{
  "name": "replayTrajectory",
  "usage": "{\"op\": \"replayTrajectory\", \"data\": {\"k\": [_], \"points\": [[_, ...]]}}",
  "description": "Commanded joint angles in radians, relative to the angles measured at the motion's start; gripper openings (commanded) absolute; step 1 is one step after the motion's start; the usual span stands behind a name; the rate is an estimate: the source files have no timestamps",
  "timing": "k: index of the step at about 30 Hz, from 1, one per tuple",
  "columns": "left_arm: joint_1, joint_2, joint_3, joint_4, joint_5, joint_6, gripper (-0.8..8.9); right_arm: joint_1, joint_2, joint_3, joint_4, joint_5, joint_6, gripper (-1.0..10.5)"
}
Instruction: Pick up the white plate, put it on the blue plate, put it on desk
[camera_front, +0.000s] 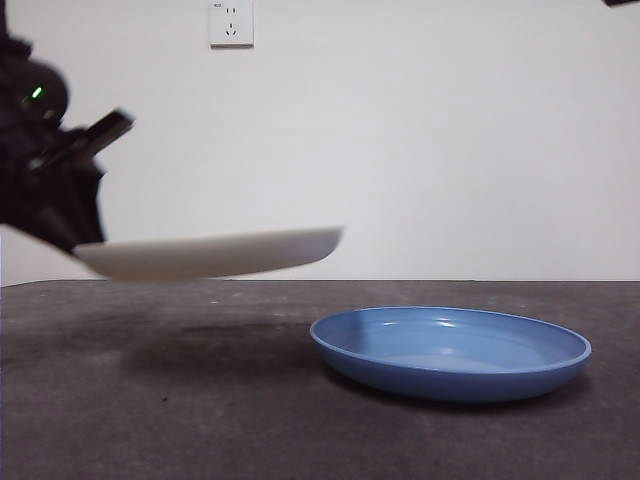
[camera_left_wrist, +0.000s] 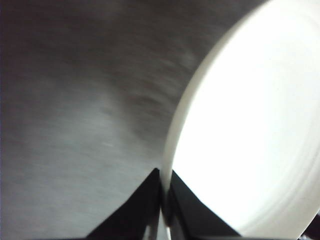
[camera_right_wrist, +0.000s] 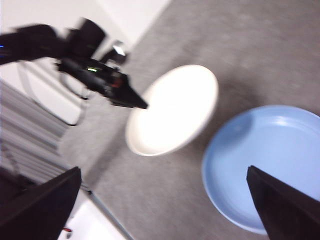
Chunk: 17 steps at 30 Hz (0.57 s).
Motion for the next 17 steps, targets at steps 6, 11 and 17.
{"op": "replayTrajectory", "data": {"k": [6,11,17], "points": [[-0.209,0.018,0.087,-0.030,-0.031,-0.069,0.10,0.003,-0.033,0.090,-0.149,0.099,-0.077,6.7],[-0.320,0.038,0.154,-0.001,-0.074,-0.113,0.10,0.003,-0.039,0.178,-0.275,0.169,-0.146,6.7],[-0.396,0.115,0.269,-0.003,-0.074,-0.130,0.10,0.003,-0.042,0.276,-0.390,0.190,-0.205,6.7]]}}
